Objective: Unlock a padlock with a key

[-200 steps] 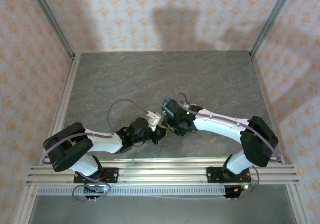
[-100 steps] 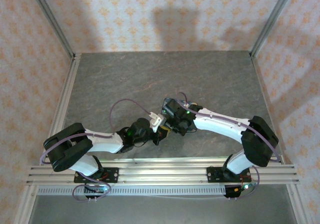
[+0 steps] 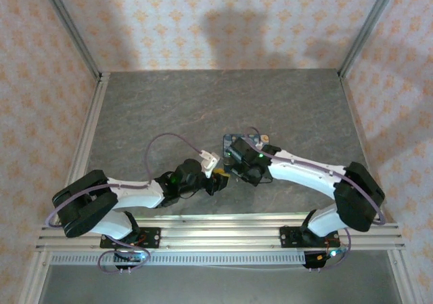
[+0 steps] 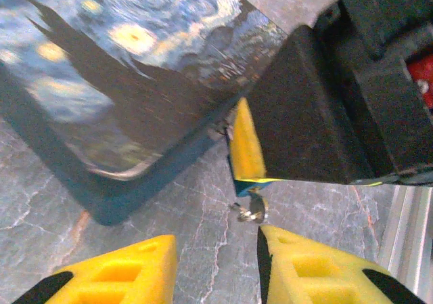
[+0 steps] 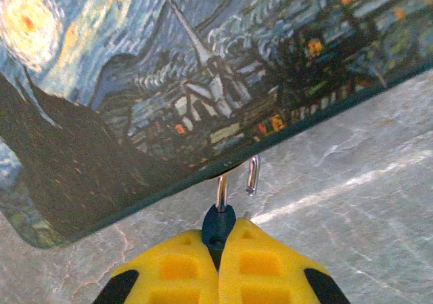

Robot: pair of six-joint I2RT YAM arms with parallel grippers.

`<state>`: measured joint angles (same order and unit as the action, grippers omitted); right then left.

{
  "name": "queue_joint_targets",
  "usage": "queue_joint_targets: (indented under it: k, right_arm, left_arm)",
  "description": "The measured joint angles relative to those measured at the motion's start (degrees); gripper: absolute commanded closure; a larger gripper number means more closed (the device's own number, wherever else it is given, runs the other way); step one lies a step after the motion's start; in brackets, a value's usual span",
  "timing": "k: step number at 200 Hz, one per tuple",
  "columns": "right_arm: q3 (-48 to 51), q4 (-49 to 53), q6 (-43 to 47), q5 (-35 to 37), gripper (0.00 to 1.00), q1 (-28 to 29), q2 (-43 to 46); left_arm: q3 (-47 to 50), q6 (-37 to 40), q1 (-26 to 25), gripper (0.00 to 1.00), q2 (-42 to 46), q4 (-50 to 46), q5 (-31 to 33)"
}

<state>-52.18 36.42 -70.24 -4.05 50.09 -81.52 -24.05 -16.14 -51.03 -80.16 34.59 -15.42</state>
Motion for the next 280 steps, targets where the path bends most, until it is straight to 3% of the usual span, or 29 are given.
queue_joint_targets:
  k: [45,78,128,160,216,280]
  right_arm:
    - [9.57,-2.99,1.20,1.11,1.00,-4.61,9.88]
    - [10.97,-5.90,8.11,0.70,1.00,-9.27,14.16]
    - [2.75,-12.35,25.46,-7.52,1.00,-14.01,4.92]
    - [6.54,-21.44,31.76,-15.41,1.00,-16.85,2.32]
    - [21.42,-39.32,28.65,-22.01,1.00,-25.64,5.25]
    - [27.89,-40.74,23.52,-17.64,1.00,-26.73,13.42]
  left_arm:
    - [0.00,-0.04,0.00,0.63,0.94,-2.10,1.49]
    - [0.00,-0.24,0.00,0.63,0.35,-2.25,2.23]
    - [-0.50,-0.33,0.07,0.64,-1.36,-3.58,2.86]
    - [-0.57,-0.46,0.17,0.63,-1.36,-4.85,3.91]
    - [-0.66,-0.46,0.87,0.64,-1.38,-5.70,4.11]
    - [-2.16,-0.68,0.87,0.64,-4.13,-5.66,3.89]
